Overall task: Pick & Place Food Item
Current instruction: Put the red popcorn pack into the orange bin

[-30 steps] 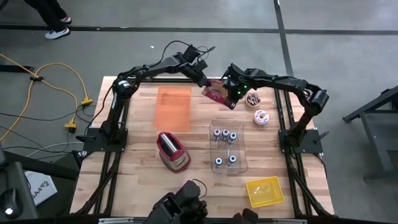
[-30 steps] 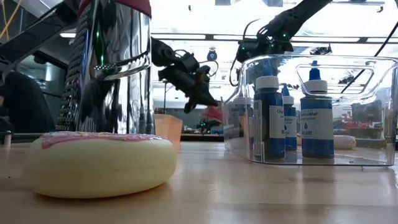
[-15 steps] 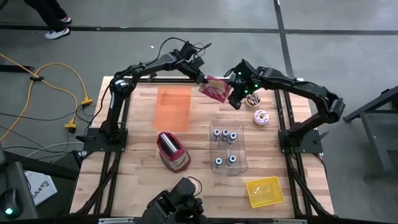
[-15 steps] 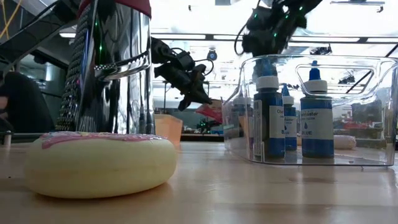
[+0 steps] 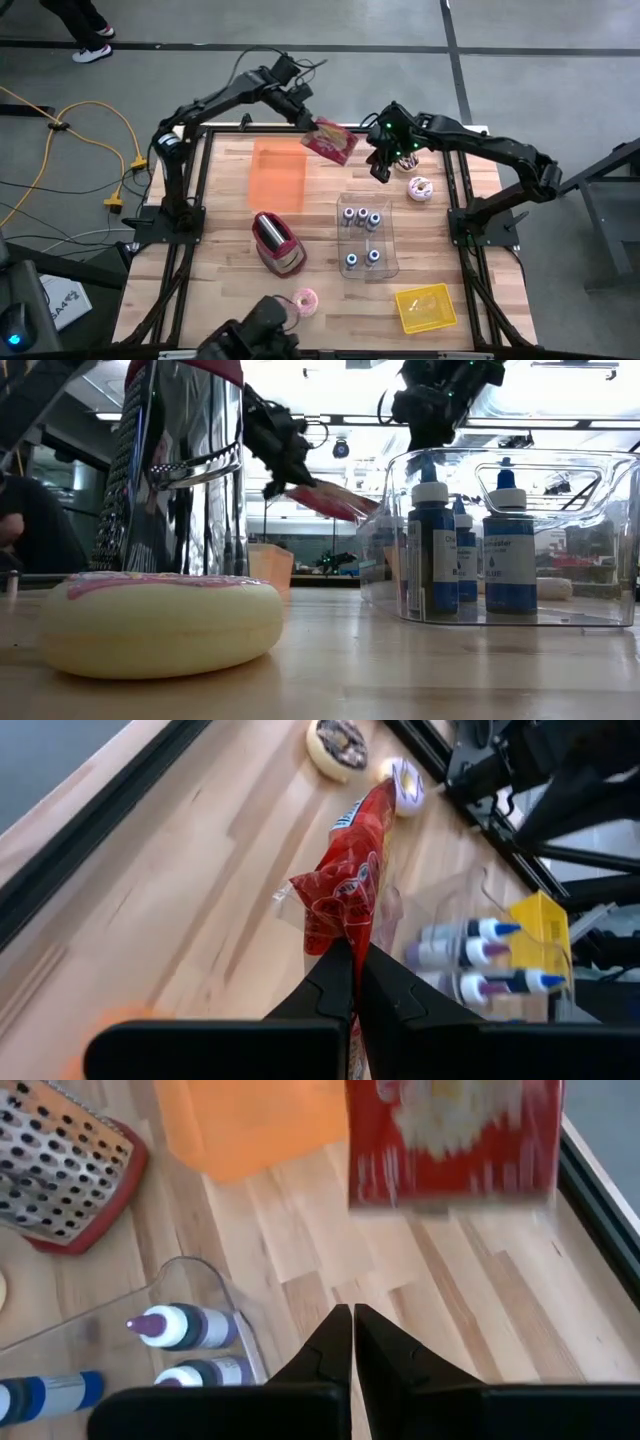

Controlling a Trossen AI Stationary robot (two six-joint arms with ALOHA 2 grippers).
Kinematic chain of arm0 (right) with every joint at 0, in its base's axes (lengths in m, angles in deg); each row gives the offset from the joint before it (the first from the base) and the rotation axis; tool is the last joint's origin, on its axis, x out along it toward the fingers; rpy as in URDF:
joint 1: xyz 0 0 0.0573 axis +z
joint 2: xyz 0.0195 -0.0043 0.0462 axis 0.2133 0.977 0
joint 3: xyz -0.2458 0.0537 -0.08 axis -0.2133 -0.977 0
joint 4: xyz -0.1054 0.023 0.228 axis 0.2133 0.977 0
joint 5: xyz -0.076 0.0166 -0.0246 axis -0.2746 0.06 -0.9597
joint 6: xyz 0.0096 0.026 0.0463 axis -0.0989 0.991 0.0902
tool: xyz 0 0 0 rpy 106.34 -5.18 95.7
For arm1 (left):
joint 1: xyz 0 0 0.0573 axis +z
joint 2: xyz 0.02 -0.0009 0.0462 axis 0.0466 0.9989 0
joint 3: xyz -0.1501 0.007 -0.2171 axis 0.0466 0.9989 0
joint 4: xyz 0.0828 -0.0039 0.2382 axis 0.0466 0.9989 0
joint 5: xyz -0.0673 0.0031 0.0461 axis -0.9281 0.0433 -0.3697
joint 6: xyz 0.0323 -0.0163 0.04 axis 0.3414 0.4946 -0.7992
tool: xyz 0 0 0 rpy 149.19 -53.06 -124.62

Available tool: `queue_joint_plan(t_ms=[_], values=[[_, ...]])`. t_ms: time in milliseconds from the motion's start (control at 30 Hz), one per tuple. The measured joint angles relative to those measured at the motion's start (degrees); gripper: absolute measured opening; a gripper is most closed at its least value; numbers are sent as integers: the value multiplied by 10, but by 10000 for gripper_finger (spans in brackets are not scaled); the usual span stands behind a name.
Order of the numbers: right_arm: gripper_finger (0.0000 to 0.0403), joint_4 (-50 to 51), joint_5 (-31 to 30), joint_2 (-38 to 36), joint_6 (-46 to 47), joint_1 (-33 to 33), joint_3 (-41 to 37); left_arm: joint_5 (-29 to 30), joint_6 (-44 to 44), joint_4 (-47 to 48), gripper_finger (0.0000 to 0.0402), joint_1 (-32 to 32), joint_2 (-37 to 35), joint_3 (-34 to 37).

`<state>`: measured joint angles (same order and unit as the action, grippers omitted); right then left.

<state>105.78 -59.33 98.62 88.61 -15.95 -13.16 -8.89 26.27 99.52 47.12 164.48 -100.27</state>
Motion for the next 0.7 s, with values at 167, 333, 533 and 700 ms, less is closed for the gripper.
queue_joint_plan(t_ms=[167, 333, 533, 700], values=[[3, 1, 0, 0, -8, 15, 0, 9, -25, 92, 1, 27, -44, 0], [3, 0, 0, 0, -12, 26, 0, 38, -53, 173, 1, 51, -68, 0], [3, 0, 0, 0, -12, 39, 0, 60, -88, 259, 1, 66, -71, 0], [3, 1, 0, 0, -12, 50, 0, 60, -118, 316, 1, 68, -71, 0]])
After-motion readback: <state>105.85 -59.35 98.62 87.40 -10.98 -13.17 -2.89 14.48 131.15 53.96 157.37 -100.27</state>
